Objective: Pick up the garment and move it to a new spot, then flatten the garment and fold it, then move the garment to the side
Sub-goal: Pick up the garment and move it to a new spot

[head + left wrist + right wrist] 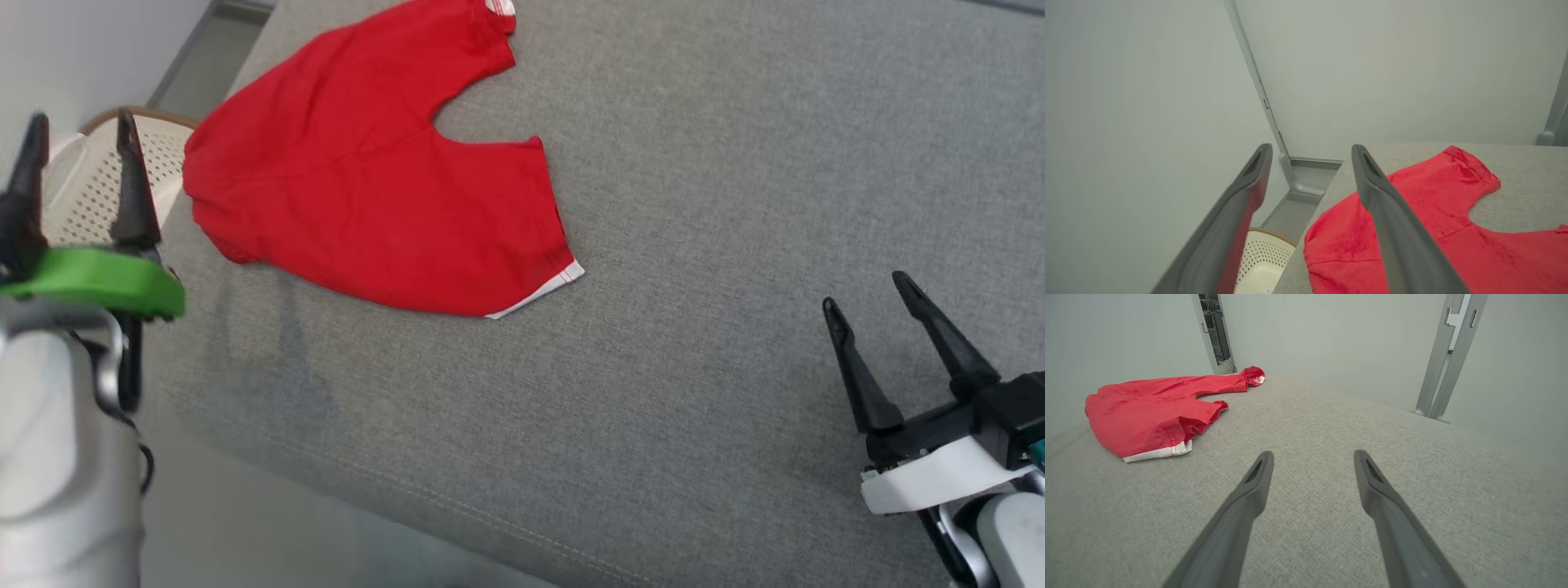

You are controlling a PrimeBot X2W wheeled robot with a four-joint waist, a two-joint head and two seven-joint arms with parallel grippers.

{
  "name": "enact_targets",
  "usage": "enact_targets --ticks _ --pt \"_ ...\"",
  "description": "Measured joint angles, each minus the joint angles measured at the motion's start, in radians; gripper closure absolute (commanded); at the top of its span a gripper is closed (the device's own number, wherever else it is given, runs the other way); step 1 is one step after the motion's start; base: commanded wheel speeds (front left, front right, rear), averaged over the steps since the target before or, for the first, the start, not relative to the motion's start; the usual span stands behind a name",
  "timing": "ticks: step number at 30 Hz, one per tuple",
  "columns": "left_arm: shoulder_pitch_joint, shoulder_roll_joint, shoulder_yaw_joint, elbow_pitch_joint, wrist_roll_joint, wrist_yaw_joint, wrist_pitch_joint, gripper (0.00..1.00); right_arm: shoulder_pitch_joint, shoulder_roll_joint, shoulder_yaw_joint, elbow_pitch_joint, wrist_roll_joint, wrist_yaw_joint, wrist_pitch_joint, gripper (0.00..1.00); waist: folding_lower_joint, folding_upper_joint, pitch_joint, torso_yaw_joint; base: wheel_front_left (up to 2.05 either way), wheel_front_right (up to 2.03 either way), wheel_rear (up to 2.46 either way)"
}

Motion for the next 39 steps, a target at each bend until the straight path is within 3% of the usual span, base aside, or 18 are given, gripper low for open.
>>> enact_targets --ticks 5,11,18,25,26,27,28,33,39 --pt "-0.241 0.067 0.013 0.243 -0.092 -0.018 0.147 0.00 -0.036 -0.038 -0.010 -0.028 -0.002 0.000 0.000 0.00 0.0000 0.0000 0.100 -0.025 0.00 0.00 0.00" --pt "-0.415 0.117 -0.003 0.473 -0.220 -0.022 0.322 0.00 -0.062 -0.059 -0.014 -0.067 -0.011 0.000 0.000 0.00 0.0001 0.0000 0.207 -0.060 0.00 0.00 0.00" --pt "-0.457 0.131 -0.114 0.594 -0.386 -0.024 0.481 0.00 -0.094 -0.067 -0.013 -0.133 -0.020 0.001 -0.007 0.00 0.0000 0.0000 0.316 -0.100 0.00 0.00 0.00" --pt "-0.459 0.174 -0.182 0.640 -0.487 -0.027 0.490 0.00 -0.117 -0.067 -0.012 -0.171 -0.027 0.002 -0.013 0.00 -0.0002 0.0000 0.384 -0.137 0.00 0.00 0.00" --pt "-0.460 0.179 -0.194 0.640 -0.493 -0.027 0.489 0.55 -0.119 -0.067 -0.011 -0.172 -0.027 0.002 -0.013 0.00 -0.0002 0.0000 0.388 -0.140 0.00 0.00 0.00" --pt "-0.460 0.185 -0.208 0.639 -0.505 -0.027 0.474 0.84 -0.123 -0.067 -0.010 -0.173 -0.028 0.002 -0.013 0.00 -0.0002 0.0001 0.392 -0.145 0.00 0.00 0.00" --pt "-0.459 0.189 -0.218 0.639 -0.518 -0.027 0.464 1.00 -0.126 -0.066 -0.008 -0.173 -0.029 0.002 -0.014 0.00 -0.0002 0.0000 0.394 -0.148 0.00 0.00 0.00" --pt "-0.448 0.207 -0.257 0.649 -0.527 -0.027 0.336 1.00 -0.140 -0.054 0.002 -0.151 -0.028 0.002 -0.013 0.00 -0.0001 0.0000 0.373 -0.153 0.00 0.00 0.00" --pt "-0.417 0.277 -0.298 0.629 -0.474 -0.027 0.039 1.00 -0.150 -0.011 0.021 -0.086 -0.018 0.000 -0.007 0.00 0.0000 0.0000 0.305 -0.162 0.00 0.00 0.00"
